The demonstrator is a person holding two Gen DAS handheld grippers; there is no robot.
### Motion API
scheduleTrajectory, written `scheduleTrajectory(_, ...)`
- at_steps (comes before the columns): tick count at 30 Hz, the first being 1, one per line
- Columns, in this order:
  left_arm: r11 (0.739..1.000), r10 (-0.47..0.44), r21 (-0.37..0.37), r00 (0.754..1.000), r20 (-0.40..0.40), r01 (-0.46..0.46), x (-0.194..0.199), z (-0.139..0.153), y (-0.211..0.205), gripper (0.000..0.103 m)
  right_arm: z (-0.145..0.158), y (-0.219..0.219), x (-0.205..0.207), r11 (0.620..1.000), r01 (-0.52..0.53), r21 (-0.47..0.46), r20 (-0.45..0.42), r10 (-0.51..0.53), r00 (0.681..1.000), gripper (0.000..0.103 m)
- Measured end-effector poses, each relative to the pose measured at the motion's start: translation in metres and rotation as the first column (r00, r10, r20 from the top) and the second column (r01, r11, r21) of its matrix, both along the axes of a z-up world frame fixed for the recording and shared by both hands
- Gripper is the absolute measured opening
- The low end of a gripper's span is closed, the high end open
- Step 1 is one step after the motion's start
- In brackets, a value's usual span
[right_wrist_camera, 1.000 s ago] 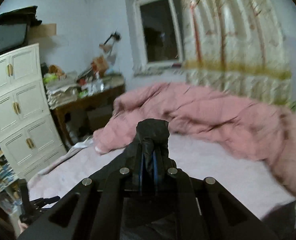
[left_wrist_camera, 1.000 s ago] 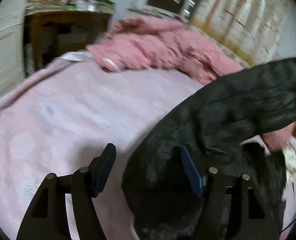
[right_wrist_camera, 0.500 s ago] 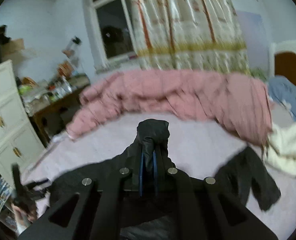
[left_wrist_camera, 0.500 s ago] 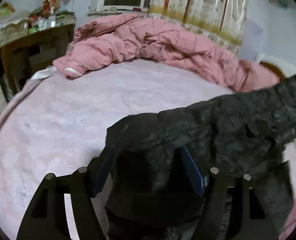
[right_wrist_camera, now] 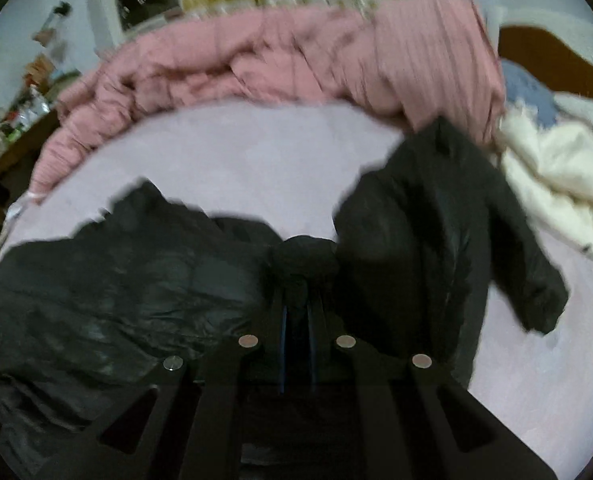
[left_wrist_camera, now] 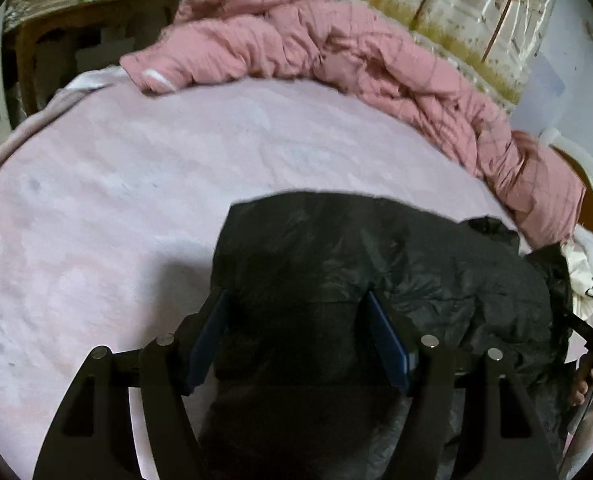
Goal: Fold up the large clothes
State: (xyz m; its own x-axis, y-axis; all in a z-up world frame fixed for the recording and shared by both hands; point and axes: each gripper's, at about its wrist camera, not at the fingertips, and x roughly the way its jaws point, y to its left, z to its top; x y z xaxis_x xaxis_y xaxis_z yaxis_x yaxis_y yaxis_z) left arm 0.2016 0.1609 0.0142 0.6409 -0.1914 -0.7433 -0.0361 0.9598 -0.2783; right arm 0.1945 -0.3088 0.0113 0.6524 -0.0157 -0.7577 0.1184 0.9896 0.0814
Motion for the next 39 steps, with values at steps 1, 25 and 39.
scheduleTrajectory(1, 1.000, 0.001, 0.026, 1.000, -0.016, 0.000, 0.003, -0.006, -0.006, 0.069, -0.007, -0.002, 0.003, 1.000, 0.006, 0.000, -0.012, -0.006, 1.000, 0.008)
scheduleTrajectory(25, 0.977, -0.168, 0.145, 0.984, 0.056, 0.158, -0.012, 0.006, -0.045, 0.062, 0.064, 0.040, -0.044, 0.984, -0.148, 0.103, 0.234, 0.120, 0.965, 0.047)
scheduleTrajectory(39, 0.958, -0.163, 0.224, 0.984, -0.075, 0.176, 0.003, -0.026, -0.066, 0.062, -0.027, 0.154, -0.008, 0.916, -0.390, 0.099, -0.209, 0.402, 0.891, 0.015)
